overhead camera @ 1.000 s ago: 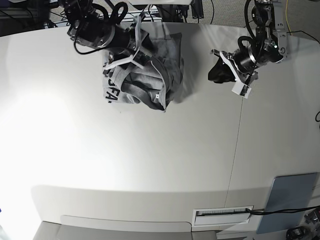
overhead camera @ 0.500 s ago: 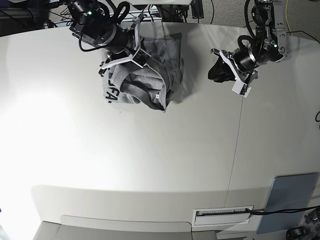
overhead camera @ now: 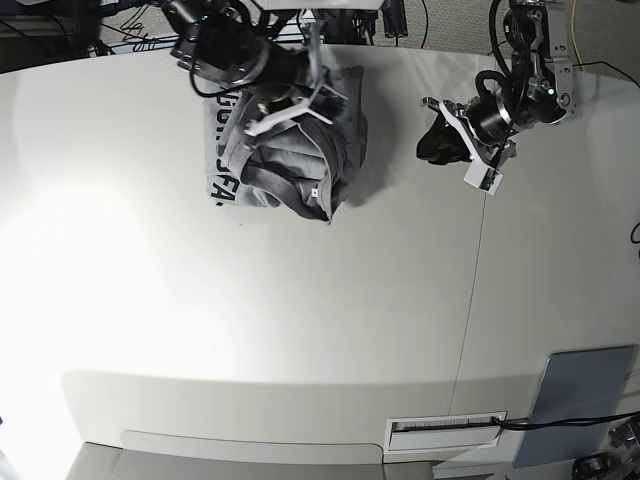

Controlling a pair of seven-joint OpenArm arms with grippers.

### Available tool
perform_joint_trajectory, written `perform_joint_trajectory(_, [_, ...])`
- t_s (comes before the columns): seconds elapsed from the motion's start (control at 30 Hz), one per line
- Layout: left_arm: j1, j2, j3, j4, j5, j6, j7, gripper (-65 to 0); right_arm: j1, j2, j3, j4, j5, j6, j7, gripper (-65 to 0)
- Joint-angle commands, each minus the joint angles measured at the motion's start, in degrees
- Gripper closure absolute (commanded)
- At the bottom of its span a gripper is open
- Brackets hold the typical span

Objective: Fold the T-shirt properly

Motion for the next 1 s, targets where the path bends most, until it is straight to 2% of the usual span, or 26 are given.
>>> perform_joint_trajectory(0.0, [-0.2, -0.5, -0.2, 1.0, -0.1, -0.2, -1.2, -13.6, 0.4, -0.8, -0.3, 1.1, -0.7, -0.1, 1.0, 0.0])
perform_joint_trajectory(0.1, [-0.2, -0.5, -0.2, 1.0, 1.5, -0.2, -1.2, -13.6, 0.4, -1.1, 0.0, 1.1, -5.6, -0.1, 0.6, 0.0])
perform_joint_trajectory(0.17, [-0.2, -0.5, -0.2, 1.0, 2.4, -0.2, -1.2, -13.6, 0.3, -0.7, 0.3, 1.1, -6.3, 0.3, 0.8, 0.0])
perform_joint_trajectory(0.33, [-0.2, -0.5, -0.2, 1.0, 2.6, -0.2, -1.2, -13.6, 0.3, 1.7, 3.5, 1.1, -6.3, 2.3, 2.4, -16.4])
perform_joint_trajectory(0.4, [-0.2, -0.5, -0.2, 1.0, 2.6, -0.2, -1.2, -13.6, 0.3, 3.2, 5.6, 1.1, -6.3, 2.3, 2.6, -19.0])
perform_joint_trajectory(0.63, [-0.2, -0.5, -0.2, 1.0, 2.6, -0.2, -1.2, -13.6, -1.4, 6.5, 8.3, 1.1, -4.8, 2.3, 3.0, -19.0])
perform_joint_trajectory(0.97, [-0.1, -0.5, -0.2, 1.0, 2.6, -0.2, -1.2, -13.6, -1.9, 6.9, 8.0, 1.1, -3.5, 2.3, 1.6, -19.0])
